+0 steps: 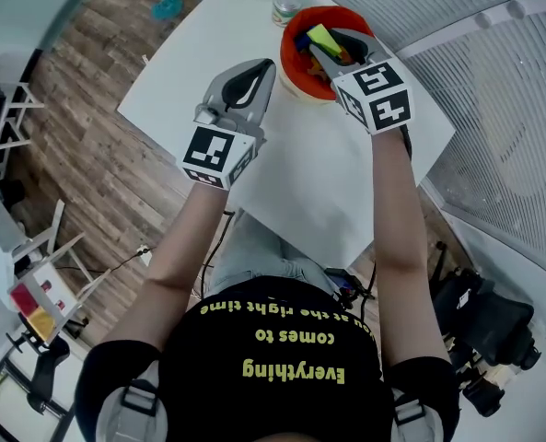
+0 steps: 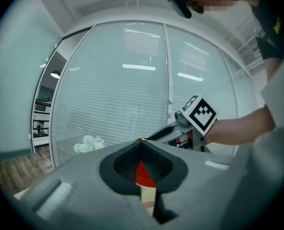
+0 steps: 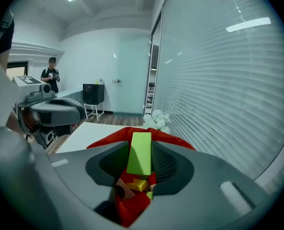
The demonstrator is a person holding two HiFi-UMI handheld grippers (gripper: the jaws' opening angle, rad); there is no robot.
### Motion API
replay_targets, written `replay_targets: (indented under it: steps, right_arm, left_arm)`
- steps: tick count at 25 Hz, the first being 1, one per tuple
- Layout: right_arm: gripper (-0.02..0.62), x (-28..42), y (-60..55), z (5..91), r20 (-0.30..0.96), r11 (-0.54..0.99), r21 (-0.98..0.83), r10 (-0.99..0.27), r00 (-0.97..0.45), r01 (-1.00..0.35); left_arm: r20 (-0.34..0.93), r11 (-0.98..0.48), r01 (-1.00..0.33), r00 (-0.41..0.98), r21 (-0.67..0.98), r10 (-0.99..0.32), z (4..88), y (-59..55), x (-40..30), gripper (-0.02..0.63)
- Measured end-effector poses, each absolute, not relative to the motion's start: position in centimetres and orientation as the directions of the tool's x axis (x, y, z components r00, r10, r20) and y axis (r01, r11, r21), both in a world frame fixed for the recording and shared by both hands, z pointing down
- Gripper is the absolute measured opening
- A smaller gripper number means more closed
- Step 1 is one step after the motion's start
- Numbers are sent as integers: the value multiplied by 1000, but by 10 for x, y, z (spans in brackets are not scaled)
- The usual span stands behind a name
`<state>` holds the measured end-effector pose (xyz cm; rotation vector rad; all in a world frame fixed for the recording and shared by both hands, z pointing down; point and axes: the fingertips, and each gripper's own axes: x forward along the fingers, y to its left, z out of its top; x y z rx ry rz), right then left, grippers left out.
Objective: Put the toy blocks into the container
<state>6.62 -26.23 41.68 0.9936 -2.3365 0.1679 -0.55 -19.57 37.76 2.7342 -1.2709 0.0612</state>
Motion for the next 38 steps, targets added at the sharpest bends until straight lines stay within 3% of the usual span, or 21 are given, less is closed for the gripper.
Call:
replay_targets:
  steps: [12,21,29,38]
  right_arm:
    - [155,55,-271,440,687,777,79,-496,-531,-624]
    - [175,51,-268,444,699,799,59,-461,-547,-599]
    - [11,54,-273,439,685,783,76,-491,-538,-617]
    - [7,62,-276,426,606,734,86,-575,-549,-674]
  left_arm:
    - [94,-623,-774,632,110,-769,383,-195,-13,0]
    - [96,-609,-785,619,115,-779,385,-195,-21,0]
    - [95,-601,-792,610,113,-786,382,-197,-24,0]
    - [89,-597,-794,606,112,-790,378,-195,-25,0]
